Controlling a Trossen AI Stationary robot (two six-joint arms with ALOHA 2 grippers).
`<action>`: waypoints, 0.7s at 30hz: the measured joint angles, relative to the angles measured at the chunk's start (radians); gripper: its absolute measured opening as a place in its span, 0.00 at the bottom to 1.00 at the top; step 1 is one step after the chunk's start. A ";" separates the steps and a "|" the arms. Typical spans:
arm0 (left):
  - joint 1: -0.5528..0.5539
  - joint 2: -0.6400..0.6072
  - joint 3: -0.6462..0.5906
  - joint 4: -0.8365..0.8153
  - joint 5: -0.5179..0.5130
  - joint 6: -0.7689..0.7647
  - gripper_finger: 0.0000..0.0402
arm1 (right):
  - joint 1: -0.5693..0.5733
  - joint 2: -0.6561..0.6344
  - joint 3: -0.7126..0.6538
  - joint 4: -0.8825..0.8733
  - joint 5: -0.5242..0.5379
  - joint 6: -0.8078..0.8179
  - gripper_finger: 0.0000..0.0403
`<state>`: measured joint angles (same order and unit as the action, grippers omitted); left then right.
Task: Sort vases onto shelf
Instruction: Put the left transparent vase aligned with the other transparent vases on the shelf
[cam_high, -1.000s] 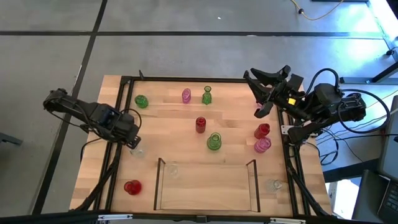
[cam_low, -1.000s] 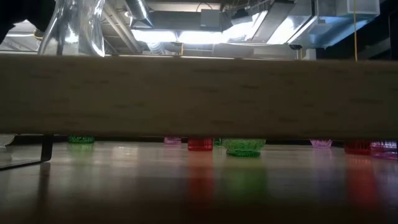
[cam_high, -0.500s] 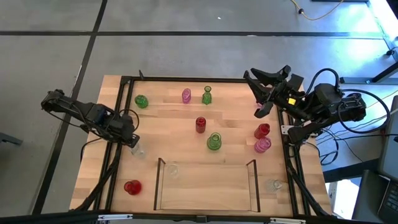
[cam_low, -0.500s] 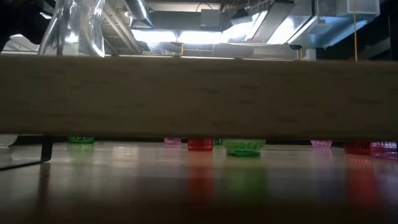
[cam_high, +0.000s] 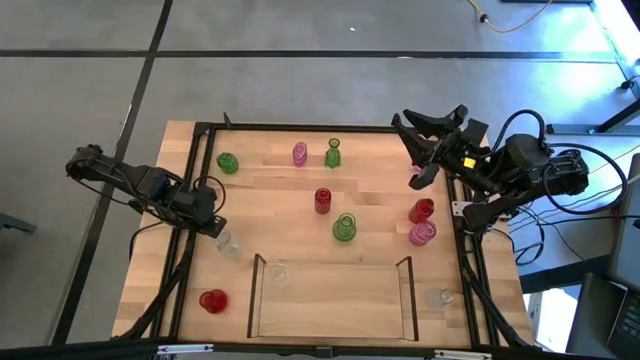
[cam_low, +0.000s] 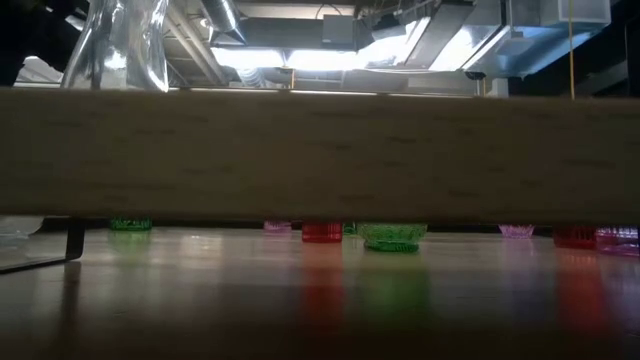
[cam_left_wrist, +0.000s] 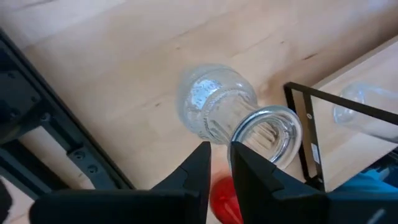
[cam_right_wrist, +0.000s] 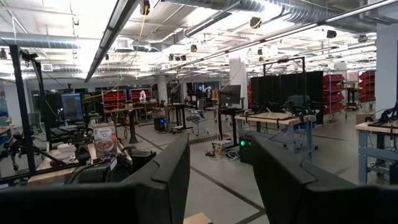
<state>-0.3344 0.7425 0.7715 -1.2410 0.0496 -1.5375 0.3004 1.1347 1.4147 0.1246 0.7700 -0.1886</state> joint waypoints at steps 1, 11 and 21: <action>0.000 -0.006 0.000 0.002 -0.013 0.000 0.14 | 0.000 0.000 0.000 0.000 0.000 0.000 0.38; 0.000 -0.038 -0.001 0.021 -0.037 -0.021 0.33 | 0.000 0.000 0.000 0.000 0.000 0.001 0.38; 0.000 -0.028 0.000 0.078 0.002 0.009 0.37 | 0.000 0.000 0.000 0.000 0.000 0.001 0.38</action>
<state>-0.3344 0.7142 0.7712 -1.1629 0.0517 -1.5286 0.3004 1.1347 1.4147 0.1242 0.7696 -0.1875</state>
